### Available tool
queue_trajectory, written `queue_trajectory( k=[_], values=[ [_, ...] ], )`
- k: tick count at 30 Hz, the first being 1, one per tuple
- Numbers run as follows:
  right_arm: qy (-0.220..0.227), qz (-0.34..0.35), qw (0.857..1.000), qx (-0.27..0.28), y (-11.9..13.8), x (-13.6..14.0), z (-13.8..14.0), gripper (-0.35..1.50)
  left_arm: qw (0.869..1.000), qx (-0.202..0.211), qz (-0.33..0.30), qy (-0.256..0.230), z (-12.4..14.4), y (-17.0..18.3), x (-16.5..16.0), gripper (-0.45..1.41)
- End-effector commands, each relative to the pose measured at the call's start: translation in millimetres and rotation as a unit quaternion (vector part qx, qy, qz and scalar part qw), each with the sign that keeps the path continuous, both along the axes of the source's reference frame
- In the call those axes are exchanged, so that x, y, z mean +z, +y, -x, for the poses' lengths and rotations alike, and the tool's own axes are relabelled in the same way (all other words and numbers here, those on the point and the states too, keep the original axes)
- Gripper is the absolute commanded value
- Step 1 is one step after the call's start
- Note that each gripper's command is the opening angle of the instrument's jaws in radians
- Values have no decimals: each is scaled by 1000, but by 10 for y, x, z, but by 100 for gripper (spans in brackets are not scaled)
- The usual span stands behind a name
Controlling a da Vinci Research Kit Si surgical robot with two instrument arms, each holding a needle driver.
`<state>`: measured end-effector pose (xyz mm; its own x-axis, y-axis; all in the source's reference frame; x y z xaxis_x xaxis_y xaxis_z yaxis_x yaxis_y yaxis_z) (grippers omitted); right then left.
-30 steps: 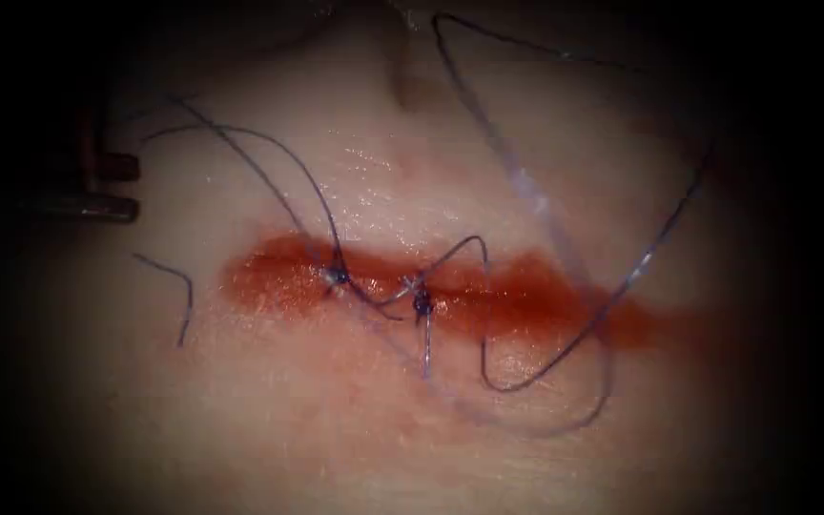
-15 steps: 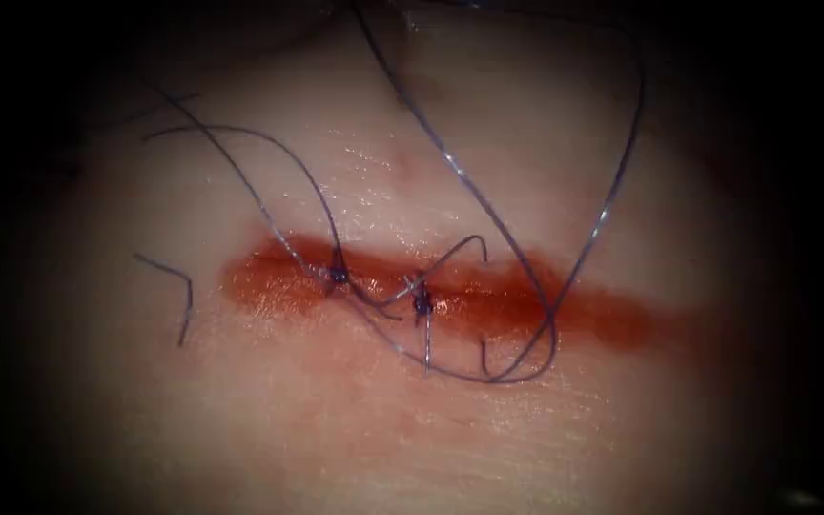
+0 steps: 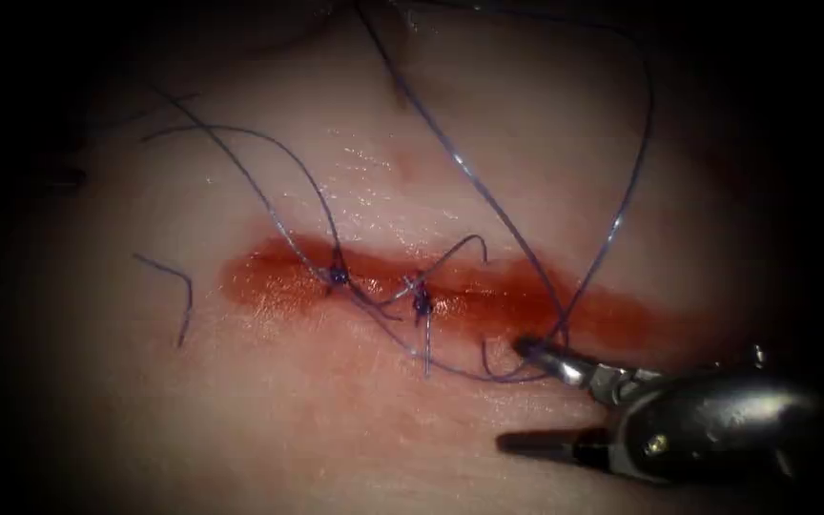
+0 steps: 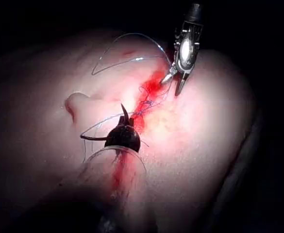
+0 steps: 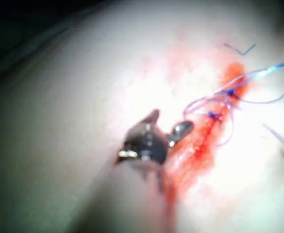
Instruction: Wound Closure
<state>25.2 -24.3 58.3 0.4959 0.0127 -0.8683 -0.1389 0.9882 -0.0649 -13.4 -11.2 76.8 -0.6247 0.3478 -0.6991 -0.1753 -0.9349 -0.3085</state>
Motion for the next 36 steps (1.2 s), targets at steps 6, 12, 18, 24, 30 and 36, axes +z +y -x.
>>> queue_trajectory(
  k=[6,12,18,24,30,36],
  values=[
    [2,5,1000,6,-1,13,-15,86,1000,1,-5,-3,12,-9,5,-45],
    [14,-3,1000,-16,-7,19,-32,-13,1000,0,-6,-3,14,-10,4,-45],
    [12,-23,998,-60,-9,18,-26,-35,1000,1,-7,-5,19,-11,4,-45],
    [22,-36,996,-79,-21,-2,-31,-35,1000,-2,-10,-6,23,-13,5,-45],
    [29,-47,992,-113,-54,-45,-45,-35,1000,1,-10,-9,31,-18,4,-45],
    [46,-59,988,-137,-80,-86,-60,-35,1000,8,-7,-14,33,-34,6,-45]
  ],
)
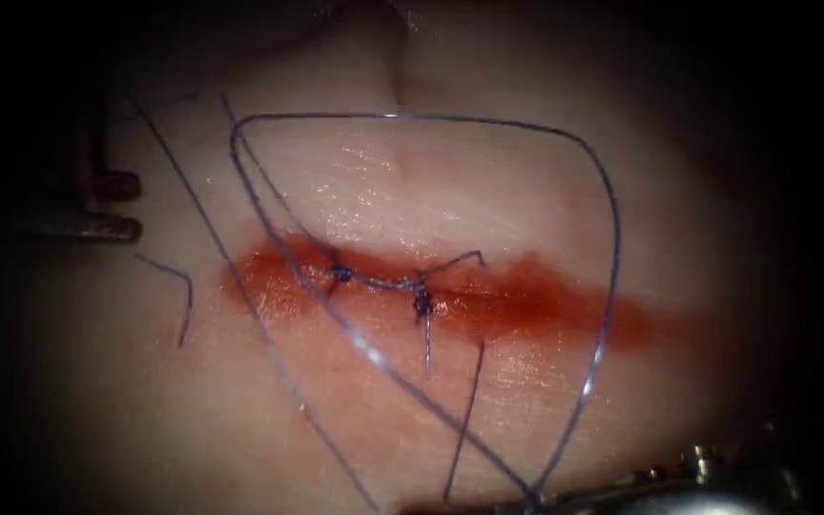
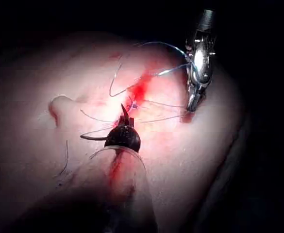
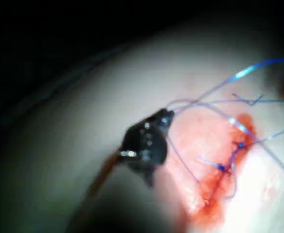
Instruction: Wound Closure
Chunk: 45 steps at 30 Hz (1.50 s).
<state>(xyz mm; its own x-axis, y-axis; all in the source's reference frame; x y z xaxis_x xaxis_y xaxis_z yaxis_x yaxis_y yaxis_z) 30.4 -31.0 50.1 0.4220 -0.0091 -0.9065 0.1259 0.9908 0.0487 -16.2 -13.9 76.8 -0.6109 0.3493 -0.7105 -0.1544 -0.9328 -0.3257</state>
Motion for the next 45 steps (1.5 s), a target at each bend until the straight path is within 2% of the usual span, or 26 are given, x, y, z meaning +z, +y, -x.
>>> queue_trajectory(
  k=[1,6,10,13,17,18,19,21,30,34,37,42,45],
  values=[
    [8,-5,1000,-8,-16,-10,-12,-35,1000,3,1,-2,4,-11,7,-45],
    [22,-11,999,-29,-32,-45,-35,-35,1000,5,8,-3,-7,-29,9,-45],
    [33,-12,998,-44,-45,-67,-53,-35,1000,-4,10,-9,0,-28,7,-45],
    [33,-13,998,-47,-48,-74,-59,-35,1000,-4,11,-11,7,-34,12,-45],
    [33,-14,998,-48,-44,-71,-55,-35,1000,1,11,-17,13,-40,22,-45],
    [32,-14,998,-51,-41,-66,-47,57,1000,1,13,-17,13,-41,26,-45],
    [31,-12,998,-49,-40,-64,-43,89,1000,2,14,-17,12,-42,28,-45],
    [22,-6,999,-38,-30,-58,-20,120,1000,3,15,-18,11,-43,33,-45],
    [12,-7,1000,-14,11,-63,79,123,1000,11,19,-22,-3,-39,46,-45],
    [-10,3,1000,12,28,-47,120,118,1000,7,19,-18,-15,-36,51,-45],
    [-38,31,997,52,45,-18,123,115,1000,2,18,-15,-21,-34,53,-45],
    [-71,51,991,96,47,23,108,118,1000,2,18,-15,-22,-34,53,-45],
    [-64,52,989,120,49,40,91,118,1000,2,18,-15,-21,-35,54,-45]
  ],
)
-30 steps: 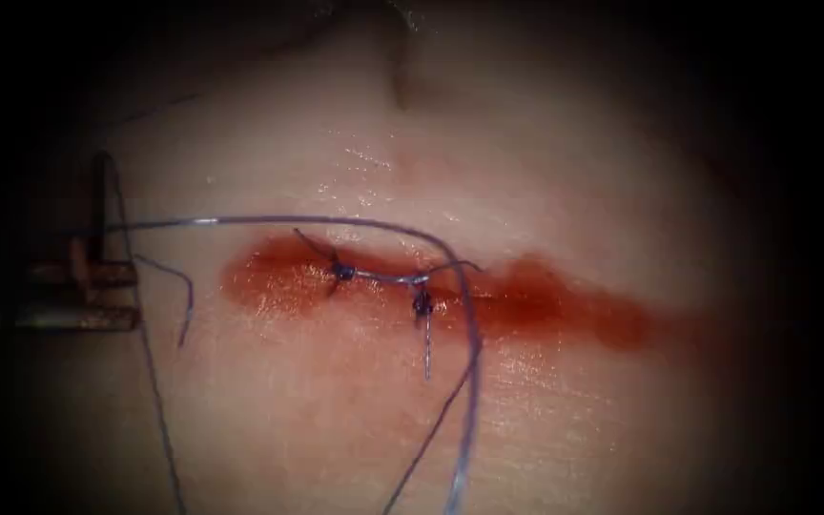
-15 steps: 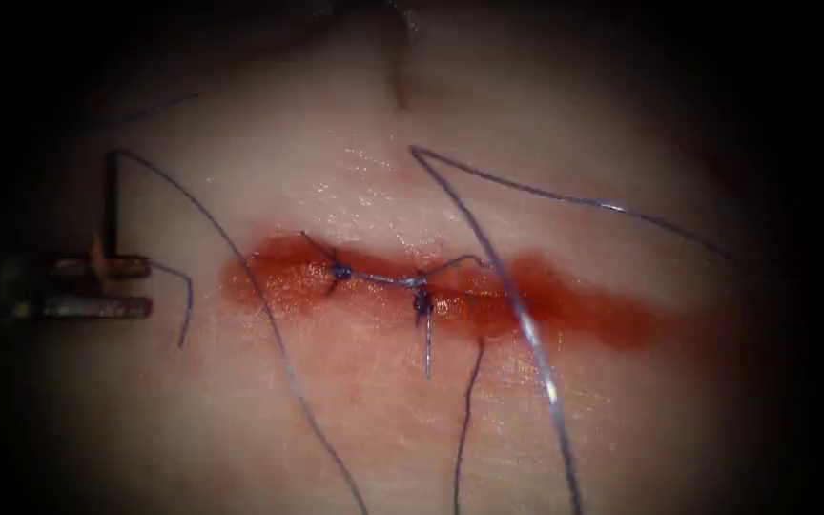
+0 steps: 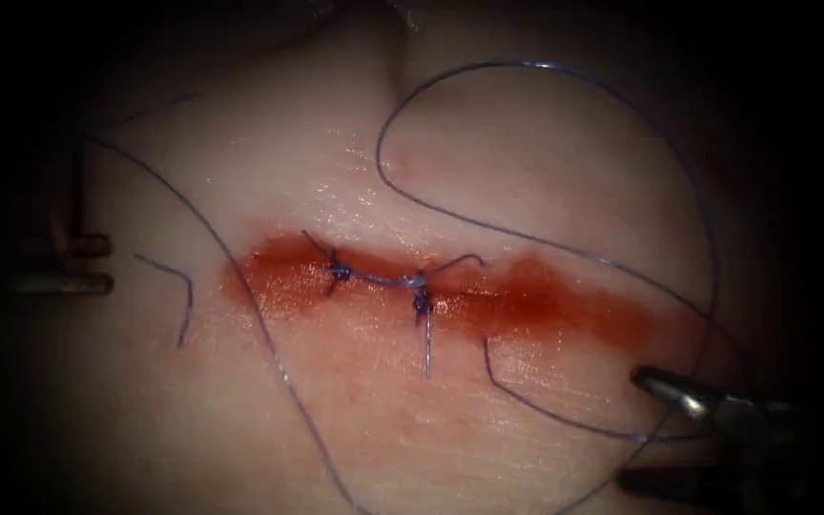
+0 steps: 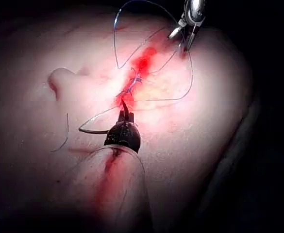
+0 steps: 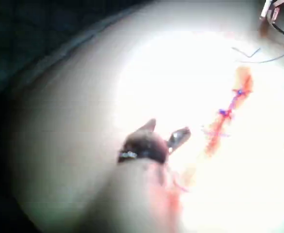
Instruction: Wound Closure
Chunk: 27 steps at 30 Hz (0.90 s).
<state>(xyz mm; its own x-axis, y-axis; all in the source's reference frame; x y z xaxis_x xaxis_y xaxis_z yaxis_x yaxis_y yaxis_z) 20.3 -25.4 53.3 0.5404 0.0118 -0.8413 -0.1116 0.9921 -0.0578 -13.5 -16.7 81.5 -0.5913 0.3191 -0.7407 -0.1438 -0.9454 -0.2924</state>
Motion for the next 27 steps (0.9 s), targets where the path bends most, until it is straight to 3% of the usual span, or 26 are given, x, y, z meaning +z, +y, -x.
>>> queue_trajectory(
  k=[1,6,11,13,19,23,27],
  values=[
    [14,-3,1000,3,-6,13,-18,118,1000,0,-1,0,7,-8,7,-45],
    [16,1,1000,8,-10,22,-40,105,1000,-2,0,0,10,-10,9,-45],
    [13,2,1000,13,-11,23,-56,76,1000,-2,1,2,13,-12,10,-45],
    [12,2,1000,14,-12,21,-59,51,1000,-2,1,2,13,-12,10,-45],
    [14,3,1000,20,-7,23,-64,31,1000,-2,1,2,13,-12,10,-45],
    [9,2,1000,19,-5,25,-64,-28,1000,-3,1,2,13,-13,10,-45],
    [-36,-2,999,18,-4,26,-56,-35,1000,-2,1,4,13,-13,10,-45]
  ],
)
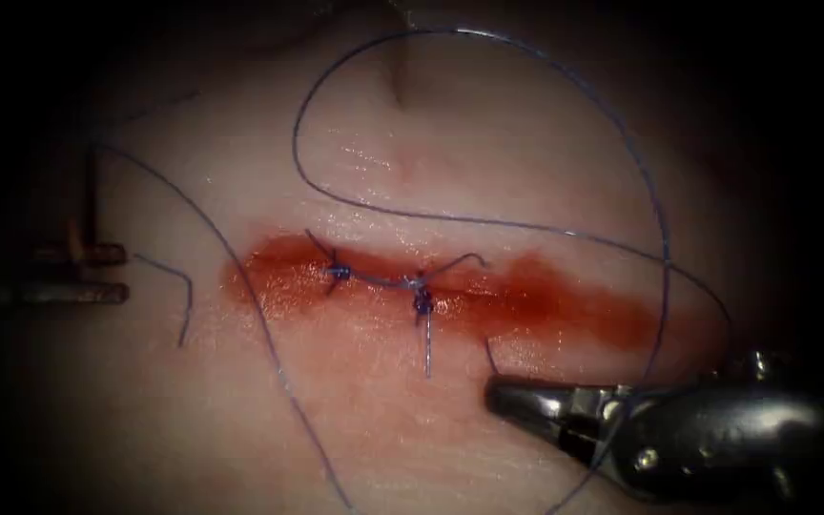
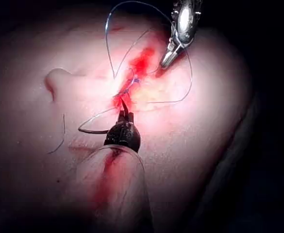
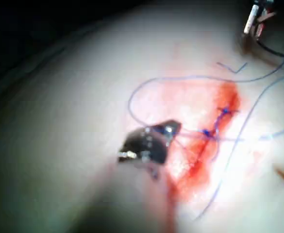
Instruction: Wound Closure
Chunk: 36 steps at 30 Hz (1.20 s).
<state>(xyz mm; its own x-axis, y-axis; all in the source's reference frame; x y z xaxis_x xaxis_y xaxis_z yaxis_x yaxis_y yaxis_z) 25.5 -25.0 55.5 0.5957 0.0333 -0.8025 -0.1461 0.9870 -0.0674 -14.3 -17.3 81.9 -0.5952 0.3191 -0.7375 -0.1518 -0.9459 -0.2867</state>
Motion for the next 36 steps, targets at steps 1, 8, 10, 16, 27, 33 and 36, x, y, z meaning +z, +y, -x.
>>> queue_trajectory(
  k=[1,8,10,16,27,33,36],
  values=[
    [-8,-2,1000,-5,-8,3,-3,-35,1000,0,-1,0,5,-7,5,-45],
    [-34,-19,999,-35,-14,-32,8,-35,1000,0,-4,1,3,-8,5,-45],
    [-20,-19,999,-32,-16,-43,13,-35,1000,0,-4,1,3,-8,5,-45],
    [30,-33,997,-66,-29,-58,26,44,1000,-1,-6,1,2,-8,5,-45],
    [-21,-65,996,-65,-43,36,29,36,1000,-1,-6,1,1,-8,5,-45],
    [49,-55,997,26,-9,28,21,39,1000,-1,-6,1,2,-8,5,-45],
    [63,-63,995,54,-5,31,9,42,1000,-1,-6,1,2,-8,6,-45]
  ],
)
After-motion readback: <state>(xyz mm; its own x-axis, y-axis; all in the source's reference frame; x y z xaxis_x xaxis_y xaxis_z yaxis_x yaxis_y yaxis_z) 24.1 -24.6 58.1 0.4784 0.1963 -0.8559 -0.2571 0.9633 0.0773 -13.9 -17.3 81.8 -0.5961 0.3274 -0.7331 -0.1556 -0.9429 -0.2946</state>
